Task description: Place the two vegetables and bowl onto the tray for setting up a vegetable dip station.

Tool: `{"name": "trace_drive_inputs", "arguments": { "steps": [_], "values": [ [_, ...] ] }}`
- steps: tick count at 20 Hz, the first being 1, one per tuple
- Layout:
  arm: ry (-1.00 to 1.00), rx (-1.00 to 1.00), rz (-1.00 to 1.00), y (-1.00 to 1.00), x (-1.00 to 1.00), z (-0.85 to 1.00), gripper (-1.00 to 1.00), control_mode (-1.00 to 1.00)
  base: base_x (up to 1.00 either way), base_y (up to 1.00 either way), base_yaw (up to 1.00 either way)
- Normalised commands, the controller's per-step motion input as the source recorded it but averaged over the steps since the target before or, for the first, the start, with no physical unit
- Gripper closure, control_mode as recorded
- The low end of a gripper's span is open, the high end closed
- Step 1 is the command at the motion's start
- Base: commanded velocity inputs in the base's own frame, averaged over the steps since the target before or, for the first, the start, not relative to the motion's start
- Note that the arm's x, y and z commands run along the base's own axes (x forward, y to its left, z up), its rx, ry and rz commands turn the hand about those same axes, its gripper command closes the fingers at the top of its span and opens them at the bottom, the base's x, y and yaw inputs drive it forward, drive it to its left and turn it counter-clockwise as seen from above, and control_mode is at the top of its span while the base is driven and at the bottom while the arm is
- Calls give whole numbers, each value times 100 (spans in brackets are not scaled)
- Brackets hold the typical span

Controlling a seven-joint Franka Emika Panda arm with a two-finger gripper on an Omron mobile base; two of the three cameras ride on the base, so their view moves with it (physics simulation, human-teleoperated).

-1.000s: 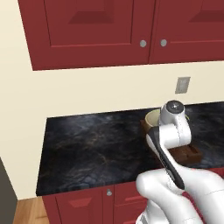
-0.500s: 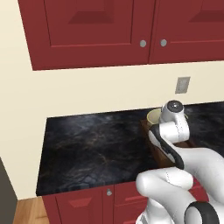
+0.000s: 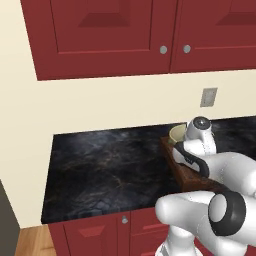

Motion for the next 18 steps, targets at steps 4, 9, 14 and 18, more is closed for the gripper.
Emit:
{"name": "trace_drive_inputs", "arguments": {
  "steps": [4,9,14,18],
  "values": [
    [0,0,2,-9,28,-20,100,-100,0,0,0],
    [3,0,2,-2,14,-12,100,-100,0,0,0],
    [1,0,1,0,-8,0,100,-100,0,0,0],
    [0,0,2,0,-8,0,100,-100,0,0,0]
  ]
}}
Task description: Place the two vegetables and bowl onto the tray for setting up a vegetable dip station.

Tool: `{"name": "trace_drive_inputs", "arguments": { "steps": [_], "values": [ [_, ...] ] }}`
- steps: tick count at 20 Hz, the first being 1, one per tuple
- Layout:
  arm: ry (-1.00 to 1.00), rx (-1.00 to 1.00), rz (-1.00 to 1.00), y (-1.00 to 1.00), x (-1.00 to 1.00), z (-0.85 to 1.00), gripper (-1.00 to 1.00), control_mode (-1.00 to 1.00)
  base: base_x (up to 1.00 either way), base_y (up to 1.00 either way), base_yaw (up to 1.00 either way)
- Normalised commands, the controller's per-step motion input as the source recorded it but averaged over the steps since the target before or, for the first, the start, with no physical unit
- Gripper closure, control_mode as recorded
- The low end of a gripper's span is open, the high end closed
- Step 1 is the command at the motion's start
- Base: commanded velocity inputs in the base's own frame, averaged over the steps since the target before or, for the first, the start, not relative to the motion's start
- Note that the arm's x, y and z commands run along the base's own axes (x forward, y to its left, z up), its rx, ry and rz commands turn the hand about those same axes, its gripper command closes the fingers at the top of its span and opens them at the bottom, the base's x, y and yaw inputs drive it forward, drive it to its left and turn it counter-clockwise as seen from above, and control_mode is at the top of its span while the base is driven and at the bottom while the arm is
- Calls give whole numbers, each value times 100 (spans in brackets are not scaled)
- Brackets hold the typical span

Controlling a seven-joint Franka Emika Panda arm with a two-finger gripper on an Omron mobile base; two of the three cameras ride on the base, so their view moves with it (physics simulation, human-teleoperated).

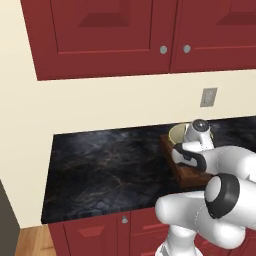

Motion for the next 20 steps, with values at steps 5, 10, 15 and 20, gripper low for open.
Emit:
{"name": "trace_drive_inputs", "arguments": {
  "steps": [5,10,15,20],
  "values": [
    [0,0,2,0,-1,-10,100,-100,0,0,0],
    [1,0,1,3,0,-24,-100,-100,0,0,0],
    [0,0,0,0,0,-2,-100,-100,0,0,0],
    [0,0,0,0,-1,0,-100,-100,0,0,0]
  ]
}}
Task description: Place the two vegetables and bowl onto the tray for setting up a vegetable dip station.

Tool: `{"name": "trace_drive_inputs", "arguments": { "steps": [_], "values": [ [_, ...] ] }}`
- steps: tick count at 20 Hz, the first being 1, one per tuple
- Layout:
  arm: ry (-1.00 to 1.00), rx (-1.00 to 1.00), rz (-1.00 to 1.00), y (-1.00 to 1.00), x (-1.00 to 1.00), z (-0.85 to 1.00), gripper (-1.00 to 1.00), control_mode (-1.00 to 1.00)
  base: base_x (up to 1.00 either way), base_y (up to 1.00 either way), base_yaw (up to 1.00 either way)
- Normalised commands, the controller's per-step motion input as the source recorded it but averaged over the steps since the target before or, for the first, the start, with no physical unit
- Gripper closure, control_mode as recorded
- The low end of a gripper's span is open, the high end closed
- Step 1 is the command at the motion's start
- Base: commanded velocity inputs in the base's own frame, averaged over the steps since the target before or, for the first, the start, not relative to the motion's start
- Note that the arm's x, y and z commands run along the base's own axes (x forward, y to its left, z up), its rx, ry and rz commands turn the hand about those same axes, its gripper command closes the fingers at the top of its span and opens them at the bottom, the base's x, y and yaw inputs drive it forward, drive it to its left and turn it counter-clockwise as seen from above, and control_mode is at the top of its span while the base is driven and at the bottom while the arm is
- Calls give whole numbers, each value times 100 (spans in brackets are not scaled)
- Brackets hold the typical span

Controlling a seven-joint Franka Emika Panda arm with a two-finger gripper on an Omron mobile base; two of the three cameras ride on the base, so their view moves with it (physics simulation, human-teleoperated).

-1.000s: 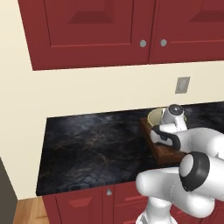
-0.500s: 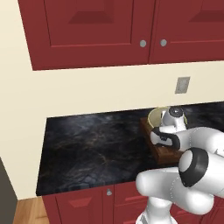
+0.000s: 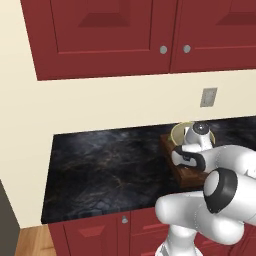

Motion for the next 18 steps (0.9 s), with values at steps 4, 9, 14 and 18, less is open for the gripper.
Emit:
{"name": "trace_drive_inputs", "arguments": {
  "steps": [4,9,14,18],
  "values": [
    [-5,0,0,0,-15,13,-100,-100,0,0,0],
    [-8,0,0,0,-40,33,-100,-100,0,0,0],
    [-4,0,0,0,-42,49,-100,-100,0,0,0],
    [0,0,0,0,-47,65,-100,-100,0,0,0]
  ]
}}
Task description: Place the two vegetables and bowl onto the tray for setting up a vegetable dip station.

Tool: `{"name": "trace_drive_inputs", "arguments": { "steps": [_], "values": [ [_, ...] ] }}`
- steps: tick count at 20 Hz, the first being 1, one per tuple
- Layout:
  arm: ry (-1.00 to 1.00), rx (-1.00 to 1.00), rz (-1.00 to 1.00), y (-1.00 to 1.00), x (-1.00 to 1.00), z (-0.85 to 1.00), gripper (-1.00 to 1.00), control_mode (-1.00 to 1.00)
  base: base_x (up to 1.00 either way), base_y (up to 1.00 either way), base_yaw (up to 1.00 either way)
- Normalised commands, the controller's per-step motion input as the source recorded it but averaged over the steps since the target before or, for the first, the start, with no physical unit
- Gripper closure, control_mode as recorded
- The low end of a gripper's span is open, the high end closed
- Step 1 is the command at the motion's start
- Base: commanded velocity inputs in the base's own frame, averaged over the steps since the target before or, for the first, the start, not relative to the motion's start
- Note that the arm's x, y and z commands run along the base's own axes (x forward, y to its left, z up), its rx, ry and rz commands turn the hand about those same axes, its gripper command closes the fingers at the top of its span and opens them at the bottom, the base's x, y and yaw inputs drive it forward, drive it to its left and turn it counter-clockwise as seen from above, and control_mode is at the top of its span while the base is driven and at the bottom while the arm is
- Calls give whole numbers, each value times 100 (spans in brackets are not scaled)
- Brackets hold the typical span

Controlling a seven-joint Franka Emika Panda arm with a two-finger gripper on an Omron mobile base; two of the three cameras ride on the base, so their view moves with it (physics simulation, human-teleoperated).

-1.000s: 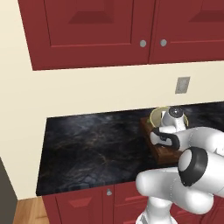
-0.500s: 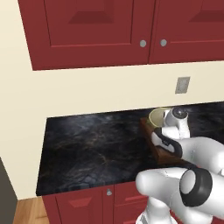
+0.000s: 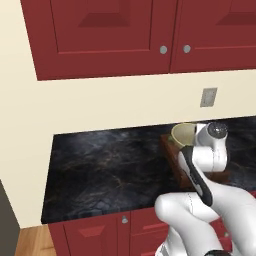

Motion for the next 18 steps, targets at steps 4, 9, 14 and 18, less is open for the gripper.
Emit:
{"name": "trace_drive_inputs", "arguments": {
  "steps": [4,9,14,18],
  "values": [
    [0,1,-4,-17,-34,66,-100,-100,0,0,0],
    [0,1,-12,0,-15,58,-100,-100,0,0,0],
    [4,9,-23,0,-22,35,-100,-100,0,0,0],
    [4,17,-24,-9,-14,21,-100,-100,0,0,0]
  ]
}}
